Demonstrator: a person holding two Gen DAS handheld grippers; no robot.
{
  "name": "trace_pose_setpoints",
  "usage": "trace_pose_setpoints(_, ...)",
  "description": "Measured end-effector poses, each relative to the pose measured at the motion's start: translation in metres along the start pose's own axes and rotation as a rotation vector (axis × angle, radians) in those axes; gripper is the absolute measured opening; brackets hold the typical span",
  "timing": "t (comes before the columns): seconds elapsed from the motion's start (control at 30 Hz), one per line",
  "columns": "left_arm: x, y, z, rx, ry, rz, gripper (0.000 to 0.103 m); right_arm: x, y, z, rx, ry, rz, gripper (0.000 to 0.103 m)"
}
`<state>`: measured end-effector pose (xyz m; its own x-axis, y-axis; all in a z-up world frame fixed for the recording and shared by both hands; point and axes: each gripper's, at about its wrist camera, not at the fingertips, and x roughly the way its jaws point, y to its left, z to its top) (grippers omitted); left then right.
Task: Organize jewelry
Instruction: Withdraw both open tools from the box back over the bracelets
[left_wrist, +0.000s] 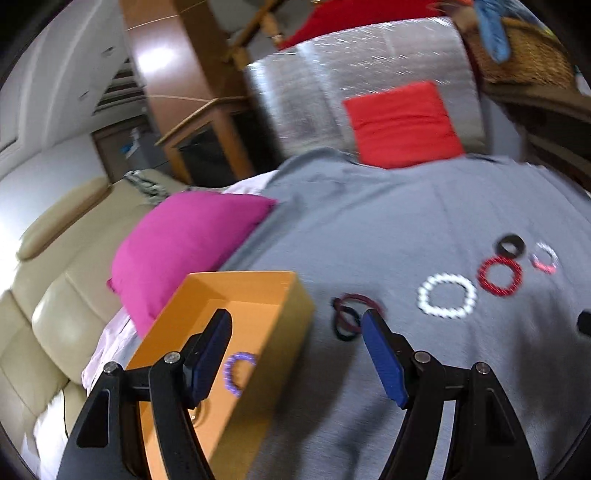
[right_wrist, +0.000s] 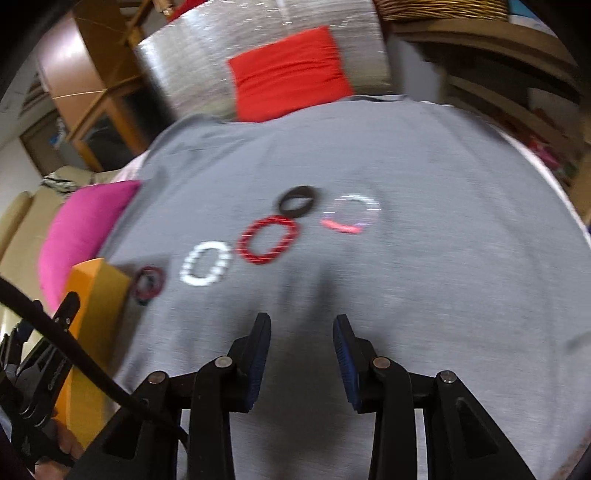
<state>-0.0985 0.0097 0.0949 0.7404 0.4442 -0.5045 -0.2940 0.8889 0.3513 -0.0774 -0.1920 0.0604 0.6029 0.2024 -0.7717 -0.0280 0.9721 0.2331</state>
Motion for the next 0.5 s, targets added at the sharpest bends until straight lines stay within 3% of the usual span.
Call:
trace_pose_setpoints(0.3,-0.003,-0.018,-0.005,0.037,0.022,-0.046,0.074,-0.028,-0.049,0.003,0.060,0.002,-0.125,0.038)
trace_pose_setpoints(0.5,0.001,-0.023,-0.008,0.051,0.032,-0.052,0.074,-0.030,-0.050,0.014,0.036,0.003,-0.152,0.038)
